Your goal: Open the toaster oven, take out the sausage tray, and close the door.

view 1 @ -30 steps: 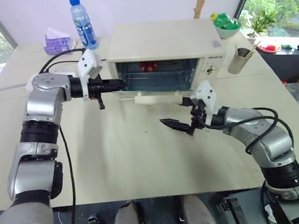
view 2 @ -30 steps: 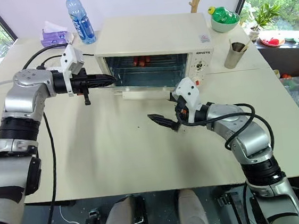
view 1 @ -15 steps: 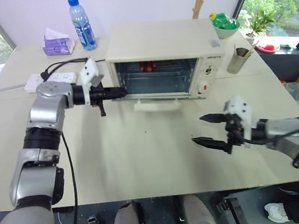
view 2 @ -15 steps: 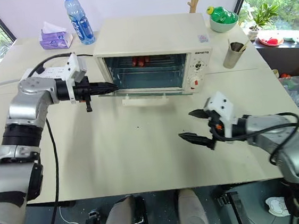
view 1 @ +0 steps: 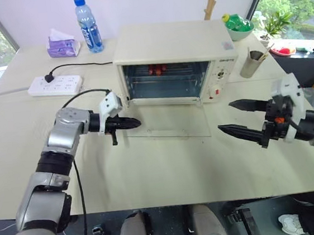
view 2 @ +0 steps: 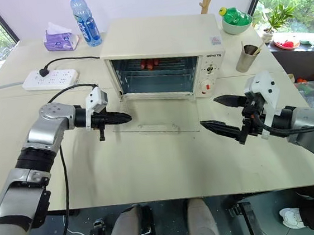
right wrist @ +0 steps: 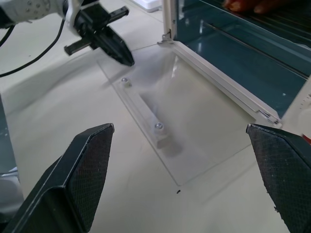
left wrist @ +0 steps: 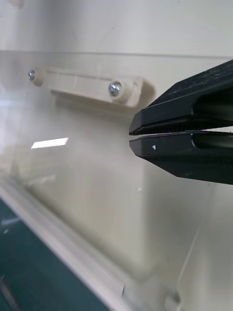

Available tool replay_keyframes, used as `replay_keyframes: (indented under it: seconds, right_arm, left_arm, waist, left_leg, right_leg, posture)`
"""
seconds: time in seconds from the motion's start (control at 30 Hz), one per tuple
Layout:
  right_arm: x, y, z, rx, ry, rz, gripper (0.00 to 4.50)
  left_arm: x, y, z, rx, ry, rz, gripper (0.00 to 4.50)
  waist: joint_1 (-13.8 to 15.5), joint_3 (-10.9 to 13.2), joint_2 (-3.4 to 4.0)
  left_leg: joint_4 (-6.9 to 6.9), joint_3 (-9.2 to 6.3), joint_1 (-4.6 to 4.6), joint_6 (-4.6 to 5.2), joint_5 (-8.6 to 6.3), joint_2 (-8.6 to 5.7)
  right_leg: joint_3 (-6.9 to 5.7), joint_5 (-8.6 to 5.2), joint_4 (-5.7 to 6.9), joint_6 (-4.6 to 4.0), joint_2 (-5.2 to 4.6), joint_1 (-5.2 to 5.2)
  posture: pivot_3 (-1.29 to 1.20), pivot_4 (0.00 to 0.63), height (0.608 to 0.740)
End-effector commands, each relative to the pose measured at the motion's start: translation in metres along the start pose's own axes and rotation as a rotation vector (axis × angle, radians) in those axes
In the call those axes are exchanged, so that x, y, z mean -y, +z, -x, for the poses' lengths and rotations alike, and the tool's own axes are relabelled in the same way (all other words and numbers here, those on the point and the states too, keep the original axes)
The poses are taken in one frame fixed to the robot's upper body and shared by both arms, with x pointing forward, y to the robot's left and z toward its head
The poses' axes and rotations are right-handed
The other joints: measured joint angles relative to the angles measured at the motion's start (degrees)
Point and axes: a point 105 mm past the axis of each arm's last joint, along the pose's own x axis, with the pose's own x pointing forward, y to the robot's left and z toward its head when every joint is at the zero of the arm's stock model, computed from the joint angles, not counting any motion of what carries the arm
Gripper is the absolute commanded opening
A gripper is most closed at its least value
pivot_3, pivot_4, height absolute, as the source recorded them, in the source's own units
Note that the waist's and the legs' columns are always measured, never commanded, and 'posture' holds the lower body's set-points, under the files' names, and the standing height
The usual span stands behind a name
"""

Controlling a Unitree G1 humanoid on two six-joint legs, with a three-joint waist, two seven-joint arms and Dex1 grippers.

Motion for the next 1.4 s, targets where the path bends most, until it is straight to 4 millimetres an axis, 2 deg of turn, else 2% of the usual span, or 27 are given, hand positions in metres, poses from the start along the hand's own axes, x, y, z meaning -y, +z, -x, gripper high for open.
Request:
replay_keyframes:
  seconds: [0.03,0.13,0.23,0.3,0.33,0.47,0.63,0.77,0.93,1.03,1.27,1.4]
  right_arm:
    - [0.001,0.013,0.003,0.031,-0.023,0.045,4.50]
    - [0.006,0.014,0.001,0.040,-0.043,0.041,4.50]
    - [0.011,0.015,-0.002,0.046,-0.060,0.040,4.50]
    - [0.014,0.016,-0.004,0.050,-0.074,0.044,4.50]
    - [0.017,0.016,-0.005,0.053,-0.083,0.048,4.50]
    - [0.027,0.020,-0.013,0.059,-0.129,0.090,4.50]
    - [0.040,0.033,-0.036,0.095,-0.223,0.194,4.50]
    - [0.035,0.039,-0.073,0.101,-0.236,0.309,4.50]
    - [0.034,0.040,-0.113,0.075,-0.247,0.490,4.50]
    - [0.039,0.040,-0.136,0.029,-0.246,0.671,4.50]
    - [0.056,0.035,-0.168,-0.065,-0.259,0.920,4.50]
    - [0.073,0.032,-0.181,-0.112,-0.318,1.035,4.50]
  left_arm:
    - [-0.003,0.000,-0.003,0.000,0.017,-0.024,0.13]
    - [-0.003,-0.007,-0.004,-0.016,0.021,-0.019,0.13]
    - [-0.004,-0.011,-0.002,-0.025,0.028,-0.008,0.95]
    - [-0.004,-0.008,0.001,-0.008,0.023,0.009,1.89]
    - [-0.005,-0.002,0.006,0.015,0.028,0.022,2.55]
    - [-0.007,0.023,0.026,0.085,0.041,0.036,4.45]
    - [0.005,0.075,0.057,0.206,0.029,0.038,4.49]
    - [0.006,0.103,0.072,0.277,0.069,0.047,4.49]
    - [0.006,0.107,0.071,0.271,0.084,0.047,4.49]
    - [0.006,0.103,0.068,0.257,0.087,0.051,4.49]
    - [0.005,0.103,0.065,0.254,0.100,0.044,4.49]
    - [0.003,0.102,0.064,0.245,0.109,0.033,4.49]
  waist:
    - [0.0,0.0,0.00]
    - [-0.1,0.0,0.00]
    - [-0.1,0.0,0.00]
    - [-0.1,0.0,0.00]
    - [-0.1,0.0,0.00]
    - [-0.3,0.0,0.00]
    - [-0.5,0.0,0.00]
    - [-0.3,0.0,0.00]
    - [-0.4,0.0,0.00]
    - [-0.4,0.0,0.01]
    - [-0.5,0.0,0.01]
    - [-0.6,0.0,0.01]
  left_leg:
    - [0.00,0.00,0.00,0.00,0.00,0.00]
    - [0.00,-0.01,0.00,0.00,0.00,0.00]
    - [0.00,-0.01,0.03,0.00,0.00,0.00]
    - [0.00,-0.01,0.03,0.00,0.00,0.01]
    - [0.00,-0.01,0.03,0.00,0.00,0.01]
    - [0.00,-0.01,0.02,0.00,0.00,0.01]
    - [0.00,0.00,-0.03,0.00,0.00,0.03]
    - [0.00,0.01,-0.03,-0.01,0.01,0.02]
    - [0.01,0.15,-0.03,-0.01,0.01,-0.01]
    - [0.01,0.17,-0.04,-0.02,0.02,-0.01]
    - [0.00,0.20,-0.04,-0.05,0.04,0.00]
    - [0.00,0.21,-0.04,-0.09,0.06,0.00]
  right_leg:
    - [0.00,0.00,0.00,0.01,0.00,0.00]
    - [0.00,0.01,0.00,0.02,0.00,0.00]
    - [0.00,0.00,0.01,0.01,0.00,0.01]
    - [0.00,0.00,0.01,0.01,0.01,0.02]
    - [0.00,0.01,0.01,0.01,0.00,0.02]
    - [0.00,0.01,0.01,0.01,0.01,0.00]
    - [0.00,0.09,0.05,0.17,0.04,-0.08]
    - [0.00,0.09,0.06,0.17,0.04,-0.08]
    - [0.00,0.09,0.06,0.18,0.05,-0.07]
    - [0.00,0.09,0.05,0.18,0.05,-0.09]
    - [0.00,0.09,0.08,0.18,0.06,-0.11]
    - [0.00,0.10,0.09,0.18,0.06,-0.10]
  posture:
    - [0.00,0.150,0.736]
    - [0.00,0.150,0.736]
    - [0.00,0.150,0.736]
    - [0.00,0.150,0.736]
    - [0.00,0.150,0.736]
    - [0.00,0.150,0.736]
    - [0.00,0.150,0.736]
    - [0.00,0.150,0.736]
    - [0.00,0.150,0.736]
    - [0.00,0.150,0.736]
    - [0.00,0.150,0.736]
    - [0.00,0.150,0.736]
